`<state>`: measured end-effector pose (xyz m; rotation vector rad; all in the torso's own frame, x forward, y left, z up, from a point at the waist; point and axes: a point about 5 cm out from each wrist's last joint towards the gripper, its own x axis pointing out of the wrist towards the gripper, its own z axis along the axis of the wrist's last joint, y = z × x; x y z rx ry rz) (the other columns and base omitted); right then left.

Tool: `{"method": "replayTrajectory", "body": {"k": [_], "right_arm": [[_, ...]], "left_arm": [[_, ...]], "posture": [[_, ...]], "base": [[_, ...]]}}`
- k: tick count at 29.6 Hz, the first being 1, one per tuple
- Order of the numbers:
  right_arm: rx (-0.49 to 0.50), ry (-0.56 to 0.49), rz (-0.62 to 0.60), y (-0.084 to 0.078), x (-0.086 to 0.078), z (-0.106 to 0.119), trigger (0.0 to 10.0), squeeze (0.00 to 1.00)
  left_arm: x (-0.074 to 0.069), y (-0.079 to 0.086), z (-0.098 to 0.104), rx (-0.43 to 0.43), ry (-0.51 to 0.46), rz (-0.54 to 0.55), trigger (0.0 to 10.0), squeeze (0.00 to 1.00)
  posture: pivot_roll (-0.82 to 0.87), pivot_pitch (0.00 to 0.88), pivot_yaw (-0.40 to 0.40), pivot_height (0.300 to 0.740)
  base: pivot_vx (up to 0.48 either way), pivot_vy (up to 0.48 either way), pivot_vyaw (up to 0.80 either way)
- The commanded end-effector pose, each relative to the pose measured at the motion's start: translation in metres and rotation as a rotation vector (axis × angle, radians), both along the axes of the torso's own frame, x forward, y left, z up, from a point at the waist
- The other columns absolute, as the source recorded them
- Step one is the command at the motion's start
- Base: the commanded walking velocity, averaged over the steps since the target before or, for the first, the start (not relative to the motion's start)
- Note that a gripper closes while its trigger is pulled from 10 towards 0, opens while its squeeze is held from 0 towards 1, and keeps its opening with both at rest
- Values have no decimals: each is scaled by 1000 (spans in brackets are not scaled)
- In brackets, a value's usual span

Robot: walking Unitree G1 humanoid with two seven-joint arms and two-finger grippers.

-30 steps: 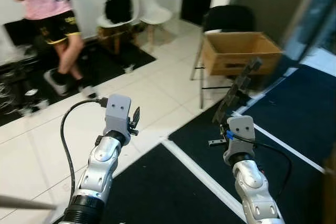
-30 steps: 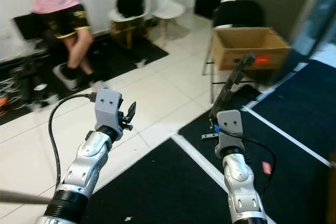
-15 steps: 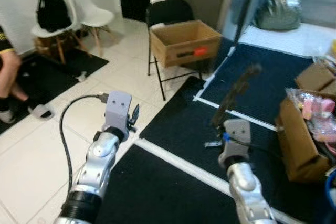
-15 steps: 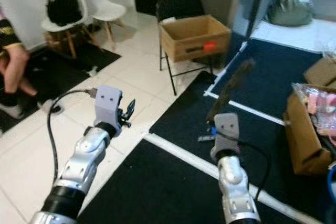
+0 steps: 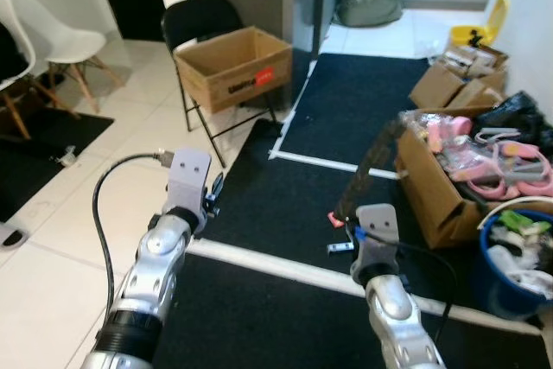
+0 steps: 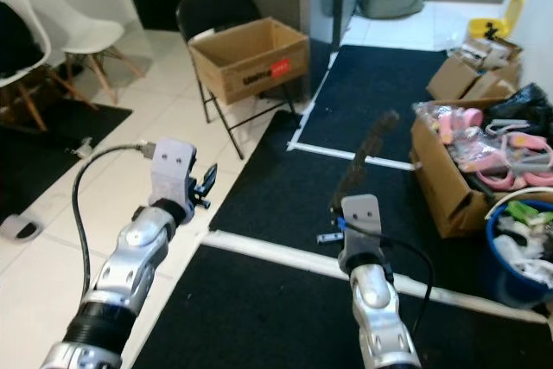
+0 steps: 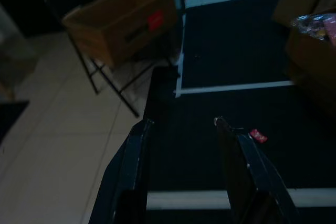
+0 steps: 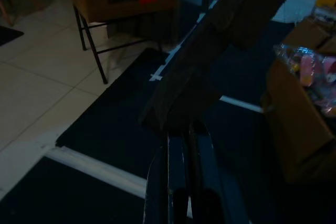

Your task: Picking trash to rubbish bin

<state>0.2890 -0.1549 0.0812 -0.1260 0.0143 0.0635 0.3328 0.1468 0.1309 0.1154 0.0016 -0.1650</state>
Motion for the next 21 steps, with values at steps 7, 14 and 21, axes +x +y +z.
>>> {"method": "replayTrajectory", "body": {"k": [7, 14, 21], "right_arm": [[-49, 18, 139, 13, 3, 1, 10000, 0], [-59, 27, 156, 12, 5, 1, 10000, 0], [-75, 56, 140, 10, 5, -6, 10000, 0]], "left_arm": [[-4, 10, -15, -42, 44, 100, 10000, 0], [-6, 10, -19, -51, 47, 117, 10000, 0], [-7, 5, -24, -27, 63, 94, 10000, 0]], "posture": [[-57, 69, -14, 740], [-61, 65, -31, 740], [-56, 65, -15, 740]], "base": [[0, 0, 0], [0, 0, 0], [0, 0, 0]]}}
